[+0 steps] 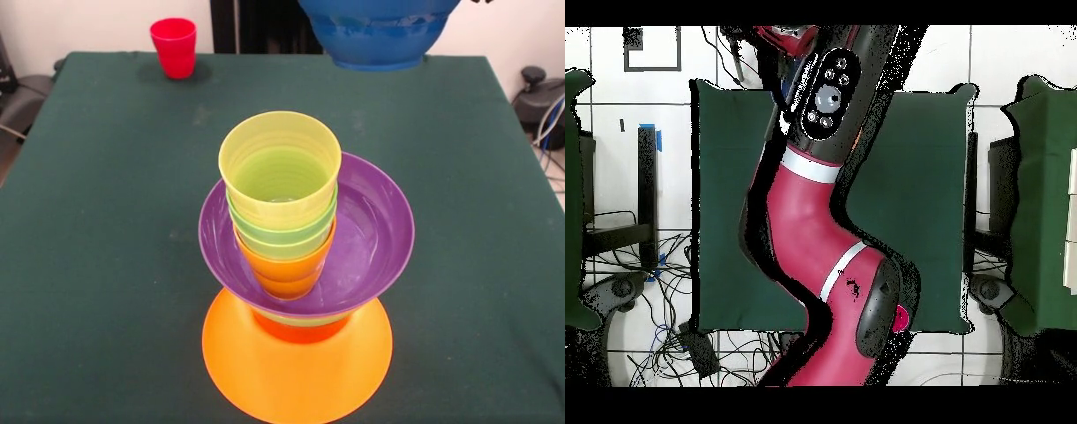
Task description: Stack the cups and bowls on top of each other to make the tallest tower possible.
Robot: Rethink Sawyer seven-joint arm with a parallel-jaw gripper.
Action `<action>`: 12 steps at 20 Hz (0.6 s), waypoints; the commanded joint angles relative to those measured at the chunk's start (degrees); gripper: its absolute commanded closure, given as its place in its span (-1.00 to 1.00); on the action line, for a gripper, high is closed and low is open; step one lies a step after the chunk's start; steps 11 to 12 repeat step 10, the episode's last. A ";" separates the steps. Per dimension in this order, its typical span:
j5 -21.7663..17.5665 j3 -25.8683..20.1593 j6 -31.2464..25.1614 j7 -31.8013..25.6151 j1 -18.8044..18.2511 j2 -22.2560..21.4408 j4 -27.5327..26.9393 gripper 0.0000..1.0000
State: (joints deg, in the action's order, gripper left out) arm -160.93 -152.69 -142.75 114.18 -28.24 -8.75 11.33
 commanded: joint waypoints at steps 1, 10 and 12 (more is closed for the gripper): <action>-6.44 1.92 3.95 -18.45 -0.77 1.11 -4.37 1.00; -8.93 0.81 3.74 -21.96 -1.09 1.32 -4.05 1.00; -8.93 0.81 3.74 -21.96 -1.09 1.32 -4.05 1.00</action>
